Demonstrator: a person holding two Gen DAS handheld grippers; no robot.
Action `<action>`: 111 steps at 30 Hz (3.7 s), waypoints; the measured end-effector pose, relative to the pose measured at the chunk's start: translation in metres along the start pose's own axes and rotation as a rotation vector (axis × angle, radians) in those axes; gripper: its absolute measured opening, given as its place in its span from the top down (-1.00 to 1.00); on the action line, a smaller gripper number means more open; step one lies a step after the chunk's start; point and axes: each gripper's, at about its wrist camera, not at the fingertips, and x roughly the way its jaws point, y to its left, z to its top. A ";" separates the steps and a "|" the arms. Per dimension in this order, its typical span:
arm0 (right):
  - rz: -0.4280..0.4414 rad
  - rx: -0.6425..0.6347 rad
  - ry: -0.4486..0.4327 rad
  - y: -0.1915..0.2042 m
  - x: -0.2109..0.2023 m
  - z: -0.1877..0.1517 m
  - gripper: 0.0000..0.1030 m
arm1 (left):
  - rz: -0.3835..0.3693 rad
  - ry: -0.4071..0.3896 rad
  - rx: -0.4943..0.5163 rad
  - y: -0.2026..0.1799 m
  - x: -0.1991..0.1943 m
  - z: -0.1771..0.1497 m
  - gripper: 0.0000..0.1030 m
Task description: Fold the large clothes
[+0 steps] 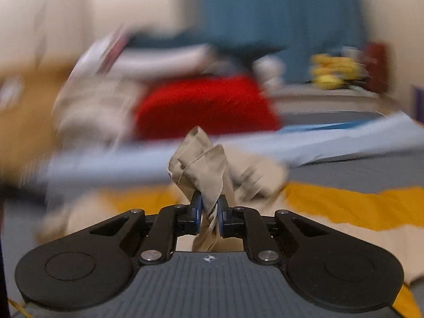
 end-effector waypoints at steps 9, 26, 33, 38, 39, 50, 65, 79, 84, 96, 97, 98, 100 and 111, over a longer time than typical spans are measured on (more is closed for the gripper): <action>-0.430 0.559 0.105 -0.125 0.014 -0.009 0.61 | -0.073 0.115 0.023 -0.008 0.020 -0.015 -0.10; -0.538 0.896 0.353 -0.179 0.049 -0.061 0.64 | -0.058 0.305 0.201 -0.037 0.064 -0.060 -0.11; -0.598 0.746 0.320 -0.163 0.043 -0.046 0.40 | -0.039 0.258 0.258 -0.052 0.051 -0.057 -0.12; -0.736 0.582 0.244 -0.160 0.029 -0.033 0.28 | -0.044 0.246 0.266 -0.062 0.046 -0.059 -0.12; -0.743 0.564 0.220 -0.159 0.027 -0.029 0.26 | -0.045 0.244 0.269 -0.063 0.047 -0.060 -0.12; -0.538 0.667 0.481 -0.186 0.077 -0.056 0.22 | -0.037 0.259 0.264 -0.065 0.055 -0.062 -0.12; -0.542 0.455 0.232 -0.224 0.022 0.013 0.20 | -0.069 0.231 0.283 -0.078 0.040 -0.062 -0.13; -0.708 0.662 0.060 -0.411 -0.069 -0.002 0.11 | -0.147 0.196 0.357 -0.108 0.011 -0.075 -0.18; -0.723 0.761 0.038 -0.461 -0.078 -0.029 0.11 | -0.159 0.196 0.381 -0.119 0.013 -0.083 -0.18; -0.740 0.969 -0.055 -0.522 -0.070 -0.079 0.10 | -0.187 0.182 0.403 -0.135 0.015 -0.092 -0.19; -0.739 0.981 -0.072 -0.525 -0.069 -0.080 0.10 | -0.189 0.182 0.405 -0.136 0.015 -0.092 -0.19; -0.745 1.000 -0.095 -0.528 -0.069 -0.079 0.10 | -0.192 0.181 0.407 -0.137 0.014 -0.092 -0.19; -0.765 1.022 -0.132 -0.532 -0.066 -0.078 0.13 | -0.197 0.177 0.410 -0.138 0.013 -0.092 -0.19; -0.915 0.798 -0.177 -0.487 -0.030 0.003 0.97 | -0.208 0.151 0.335 -0.113 0.000 -0.069 -0.19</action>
